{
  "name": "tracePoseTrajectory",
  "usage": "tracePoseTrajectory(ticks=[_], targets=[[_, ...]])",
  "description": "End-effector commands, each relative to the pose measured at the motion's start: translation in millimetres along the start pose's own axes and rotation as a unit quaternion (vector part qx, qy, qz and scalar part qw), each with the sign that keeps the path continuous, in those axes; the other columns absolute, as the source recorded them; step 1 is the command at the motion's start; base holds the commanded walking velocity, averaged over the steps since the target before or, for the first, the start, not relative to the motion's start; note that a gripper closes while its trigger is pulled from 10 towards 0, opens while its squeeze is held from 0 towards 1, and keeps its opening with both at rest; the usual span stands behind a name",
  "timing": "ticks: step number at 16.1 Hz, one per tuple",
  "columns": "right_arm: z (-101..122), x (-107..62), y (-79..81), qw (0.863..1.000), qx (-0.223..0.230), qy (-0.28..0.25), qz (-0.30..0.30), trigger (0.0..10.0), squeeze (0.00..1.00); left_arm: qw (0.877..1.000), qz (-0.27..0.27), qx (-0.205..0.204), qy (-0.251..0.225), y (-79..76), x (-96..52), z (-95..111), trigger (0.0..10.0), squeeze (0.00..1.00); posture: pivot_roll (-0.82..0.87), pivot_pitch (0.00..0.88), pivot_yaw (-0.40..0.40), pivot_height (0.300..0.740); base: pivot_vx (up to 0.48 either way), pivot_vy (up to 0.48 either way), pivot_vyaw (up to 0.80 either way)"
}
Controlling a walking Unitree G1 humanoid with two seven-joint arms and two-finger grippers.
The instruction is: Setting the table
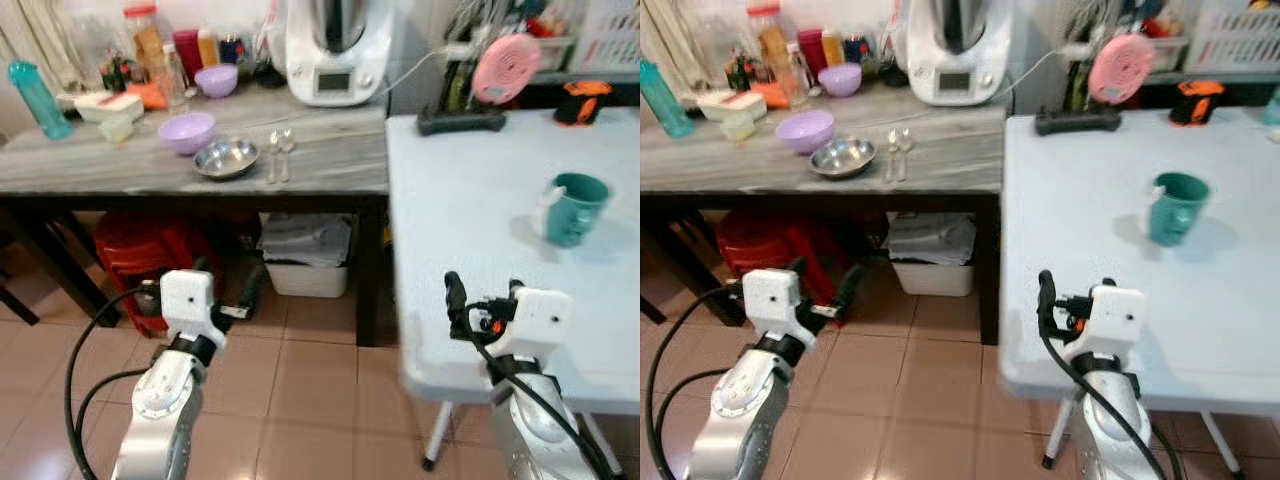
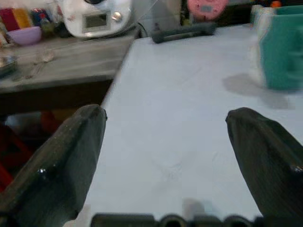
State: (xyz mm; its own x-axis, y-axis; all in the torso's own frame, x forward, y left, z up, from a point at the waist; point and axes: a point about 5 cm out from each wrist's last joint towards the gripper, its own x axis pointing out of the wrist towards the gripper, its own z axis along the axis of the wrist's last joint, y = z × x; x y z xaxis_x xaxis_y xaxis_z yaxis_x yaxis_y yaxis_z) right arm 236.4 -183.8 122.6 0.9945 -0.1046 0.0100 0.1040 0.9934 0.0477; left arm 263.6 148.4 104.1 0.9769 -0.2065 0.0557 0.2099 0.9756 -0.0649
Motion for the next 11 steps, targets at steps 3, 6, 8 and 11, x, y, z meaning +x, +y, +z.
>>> tracePoseTrajectory(ticks=[3,6,8,11], targets=[[5.2,1.8,1.5,1.000,0.005,-0.011,0.003,10.0,0.00,1.000,-0.008,0.009,0.001,-0.3,1.3,1.4,10.0,0.00,-0.07,0.020,0.108,0.740,0.000,-0.284,0.00],[5.9,2.5,2.5,1.000,0.005,-0.014,0.004,10.0,0.00,1.000,-0.010,0.010,0.003,0.2,1.6,0.9,10.0,0.00,-0.07,0.018,0.111,0.740,0.000,-0.389,0.00],[5.8,3.0,2.5,1.000,0.004,-0.015,0.004,10.0,0.00,1.000,-0.011,0.012,0.005,0.7,1.8,0.7,10.0,0.00,-0.07,0.019,0.110,0.740,0.000,-0.405,0.00],[5.2,3.9,2.1,1.000,0.003,-0.015,0.003,10.0,0.00,1.000,-0.011,0.014,0.006,1.0,1.6,0.1,10.0,0.00,-0.06,0.016,0.110,0.740,0.000,-0.402,0.00]])
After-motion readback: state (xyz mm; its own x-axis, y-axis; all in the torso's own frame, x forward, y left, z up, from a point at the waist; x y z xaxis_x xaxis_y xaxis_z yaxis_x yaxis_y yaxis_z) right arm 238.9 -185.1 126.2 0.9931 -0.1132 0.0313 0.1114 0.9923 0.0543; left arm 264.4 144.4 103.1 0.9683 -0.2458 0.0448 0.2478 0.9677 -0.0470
